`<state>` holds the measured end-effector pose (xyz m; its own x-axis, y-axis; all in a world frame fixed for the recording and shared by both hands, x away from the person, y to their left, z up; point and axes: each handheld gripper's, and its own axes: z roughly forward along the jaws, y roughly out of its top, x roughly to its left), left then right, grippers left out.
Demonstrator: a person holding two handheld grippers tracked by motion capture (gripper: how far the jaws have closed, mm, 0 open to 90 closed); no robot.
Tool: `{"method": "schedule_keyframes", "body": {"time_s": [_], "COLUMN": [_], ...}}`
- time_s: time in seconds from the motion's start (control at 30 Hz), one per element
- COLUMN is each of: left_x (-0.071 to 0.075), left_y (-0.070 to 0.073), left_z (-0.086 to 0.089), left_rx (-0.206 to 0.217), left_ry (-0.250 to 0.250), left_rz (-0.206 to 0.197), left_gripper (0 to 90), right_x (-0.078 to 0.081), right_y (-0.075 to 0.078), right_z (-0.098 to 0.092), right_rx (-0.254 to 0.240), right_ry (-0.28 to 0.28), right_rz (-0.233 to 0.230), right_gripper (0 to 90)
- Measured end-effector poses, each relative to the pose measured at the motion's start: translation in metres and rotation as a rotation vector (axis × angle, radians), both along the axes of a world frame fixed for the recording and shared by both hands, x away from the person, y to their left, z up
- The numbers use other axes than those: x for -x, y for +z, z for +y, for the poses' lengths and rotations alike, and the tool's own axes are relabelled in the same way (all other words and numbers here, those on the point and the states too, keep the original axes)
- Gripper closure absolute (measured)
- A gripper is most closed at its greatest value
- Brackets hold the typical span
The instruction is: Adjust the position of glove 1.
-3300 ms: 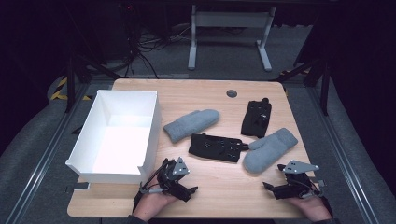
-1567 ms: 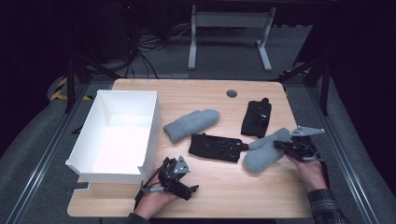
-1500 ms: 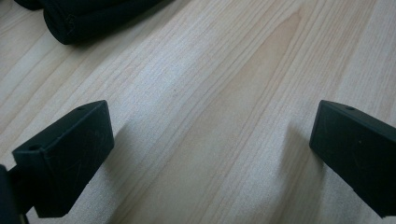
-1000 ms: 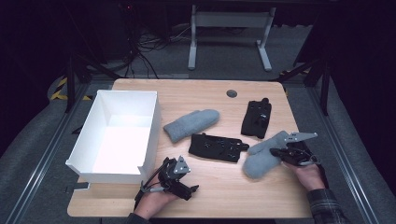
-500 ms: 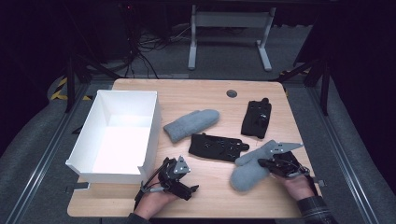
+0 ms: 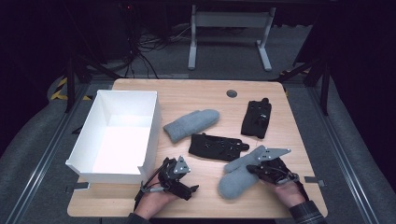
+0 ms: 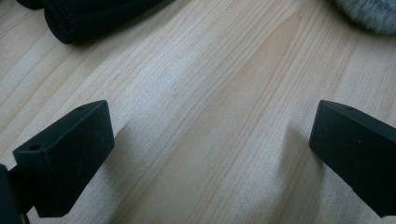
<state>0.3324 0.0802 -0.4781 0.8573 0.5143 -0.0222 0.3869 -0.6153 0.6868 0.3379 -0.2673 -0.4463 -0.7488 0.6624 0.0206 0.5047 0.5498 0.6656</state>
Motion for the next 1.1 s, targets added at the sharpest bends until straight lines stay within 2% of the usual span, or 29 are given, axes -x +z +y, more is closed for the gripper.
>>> {"method": "schedule_keyframes", "body": {"time_s": [0.07,0.13,0.17,0.27,0.37,0.47,0.5,0.53,0.57,0.7,0.8,0.93,1.03,1.1], "left_x": [0.001,0.002,0.003,0.007,0.011,0.014,0.014,0.015,0.016,0.02,0.023,0.025,0.027,0.027], "left_y": [0.003,0.008,0.01,0.017,0.026,0.031,0.031,0.033,0.033,0.034,0.035,0.036,0.033,0.03], "left_z": [0.0,0.0,-0.001,-0.005,-0.013,-0.022,-0.022,-0.027,-0.031,-0.046,-0.059,-0.072,-0.082,-0.086], "left_rx": [-0.005,-0.016,-0.017,0.031,0.083,0.089,0.089,0.089,0.095,0.106,0.12,0.124,0.096,0.077], "left_ry": [-0.004,-0.004,0.001,-0.023,-0.06,-0.092,-0.092,-0.116,-0.125,-0.165,-0.196,-0.22,-0.236,-0.241], "left_rz": [-0.001,-0.007,-0.011,0.011,0.031,0.041,0.041,0.058,0.069,0.09,0.103,0.105,0.118,0.11], "left_gripper": [7.6,21.2,22.5,41.8,60.4,79.5,84.1,84.1,90.0,90.0,90.0,90.0,90.0,90.0], "right_x": [0.0,0.001,0.001,-0.002,-0.009,-0.016,-0.016,-0.018,-0.021,-0.028,-0.033,-0.035,-0.033,-0.03], "right_y": [0.004,0.01,0.013,0.023,0.027,0.031,0.031,0.031,0.03,0.023,0.015,0.011,0.008,0.008], "right_z": [-0.003,-0.009,-0.012,-0.026,-0.039,-0.053,-0.053,-0.056,-0.062,-0.077,-0.083,-0.083,-0.08,-0.079], "right_rx": [-0.024,-0.04,-0.045,-0.054,-0.044,-0.047,-0.047,-0.045,-0.039,-0.019,0.001,0.003,0.013,0.007], "right_ry": [-0.002,-0.007,-0.011,-0.047,-0.085,-0.121,-0.121,-0.13,-0.144,-0.168,-0.165,-0.146,-0.125,-0.117], "right_rz": [-0.01,-0.036,-0.049,-0.089,-0.108,-0.12,-0.12,-0.121,-0.122,-0.098,-0.066,-0.048,-0.034,-0.03], "right_gripper": [88.4,87.2,87.2,88.8,90.0,90.0,90.0,90.0,90.0,90.0,90.0,90.0,90.0,90.0]}}
